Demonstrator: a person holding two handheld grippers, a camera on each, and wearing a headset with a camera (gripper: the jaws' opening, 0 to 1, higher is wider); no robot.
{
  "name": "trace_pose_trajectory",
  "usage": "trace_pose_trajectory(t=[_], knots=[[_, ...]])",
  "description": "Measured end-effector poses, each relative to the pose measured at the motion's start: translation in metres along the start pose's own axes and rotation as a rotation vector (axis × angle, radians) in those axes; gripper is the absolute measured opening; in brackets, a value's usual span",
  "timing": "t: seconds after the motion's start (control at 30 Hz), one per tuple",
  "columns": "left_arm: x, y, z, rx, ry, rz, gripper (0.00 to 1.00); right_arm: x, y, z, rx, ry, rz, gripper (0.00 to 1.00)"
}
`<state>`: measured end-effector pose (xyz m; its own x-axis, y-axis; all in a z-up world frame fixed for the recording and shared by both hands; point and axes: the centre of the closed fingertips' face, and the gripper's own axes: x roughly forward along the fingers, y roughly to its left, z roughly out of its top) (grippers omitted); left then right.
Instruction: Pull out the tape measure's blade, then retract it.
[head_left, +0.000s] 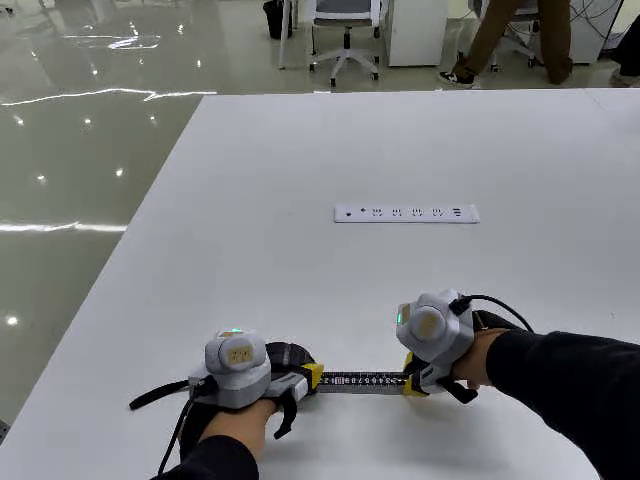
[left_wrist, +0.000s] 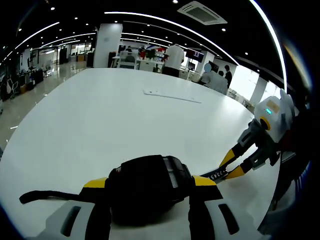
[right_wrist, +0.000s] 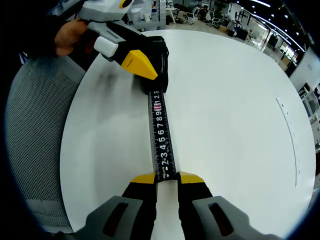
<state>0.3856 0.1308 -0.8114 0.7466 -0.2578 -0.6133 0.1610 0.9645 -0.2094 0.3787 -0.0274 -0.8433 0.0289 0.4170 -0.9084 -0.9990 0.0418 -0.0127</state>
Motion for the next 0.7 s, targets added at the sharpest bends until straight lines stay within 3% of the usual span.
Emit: trace_pose_trajectory(t=[0.43, 0.7], knots=[[-0.002, 0.001, 0.0, -0.022, 0.011, -0.033, 0.58, 0.003, 0.001, 0.01, 0.004, -0.06, 0.005, 0.1], [-0.003, 0.001, 0.0, -0.017, 0.013, -0.047, 0.58, 0.01, 0.006, 0.026, -0.008, -0.099, 0.01, 0.1]])
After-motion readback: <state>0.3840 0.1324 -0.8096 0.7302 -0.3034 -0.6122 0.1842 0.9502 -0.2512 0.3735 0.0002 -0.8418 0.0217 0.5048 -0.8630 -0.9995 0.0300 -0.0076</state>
